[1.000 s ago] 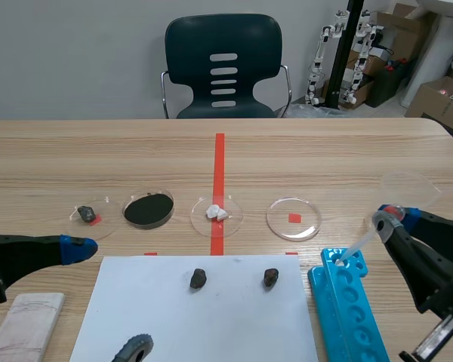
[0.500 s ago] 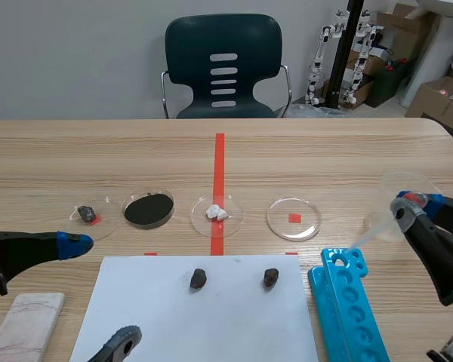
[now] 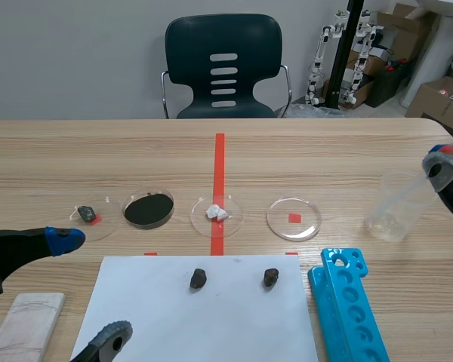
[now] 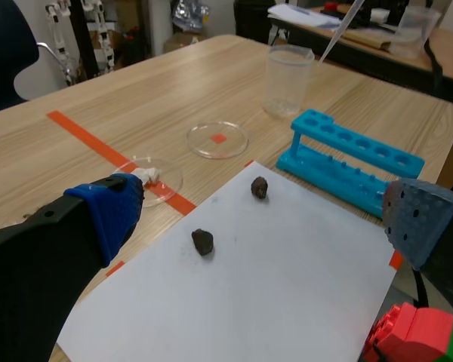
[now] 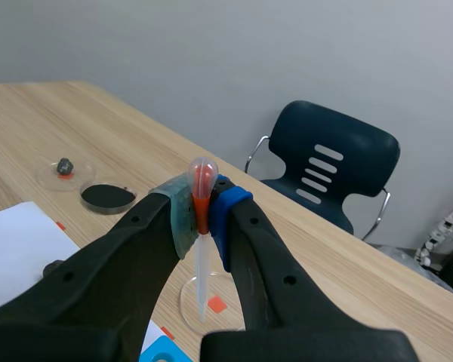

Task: Pick up the dropper by the top with the right hand

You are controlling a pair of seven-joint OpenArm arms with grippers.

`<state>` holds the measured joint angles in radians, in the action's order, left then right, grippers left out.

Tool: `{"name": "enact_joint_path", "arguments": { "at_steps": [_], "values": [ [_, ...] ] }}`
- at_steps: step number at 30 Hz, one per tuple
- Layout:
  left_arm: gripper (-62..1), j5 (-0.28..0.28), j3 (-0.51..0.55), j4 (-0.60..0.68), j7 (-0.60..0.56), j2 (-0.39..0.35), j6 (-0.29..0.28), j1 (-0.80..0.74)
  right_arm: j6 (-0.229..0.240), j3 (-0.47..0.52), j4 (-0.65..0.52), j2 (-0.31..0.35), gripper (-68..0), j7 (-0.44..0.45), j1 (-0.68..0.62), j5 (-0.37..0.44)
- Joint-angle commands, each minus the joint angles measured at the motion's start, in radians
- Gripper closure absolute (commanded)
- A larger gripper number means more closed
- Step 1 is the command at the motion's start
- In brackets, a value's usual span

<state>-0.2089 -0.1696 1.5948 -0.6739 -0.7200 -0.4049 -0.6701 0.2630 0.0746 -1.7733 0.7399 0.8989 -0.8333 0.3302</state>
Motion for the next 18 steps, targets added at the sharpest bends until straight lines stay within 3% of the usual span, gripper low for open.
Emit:
{"name": "enact_joint_path", "arguments": {
  "at_steps": [1,12,18],
  "values": [
    [-62.3,-0.008,0.003,0.007,-0.034,0.004,-0.01,-0.003,0.001,0.027,-0.023,0.006,-0.6,-0.001,-0.009,0.039],
    [-62.3,-0.027,0.003,0.007,-0.134,0.004,-0.036,-0.003,0.0,0.058,-0.117,0.101,-0.6,-0.169,-0.053,0.286],
    [-62.3,-0.027,0.003,0.007,-0.169,0.004,-0.04,-0.003,0.0,0.062,-0.184,0.102,-0.6,-0.24,-0.053,0.311]
  ]
}}
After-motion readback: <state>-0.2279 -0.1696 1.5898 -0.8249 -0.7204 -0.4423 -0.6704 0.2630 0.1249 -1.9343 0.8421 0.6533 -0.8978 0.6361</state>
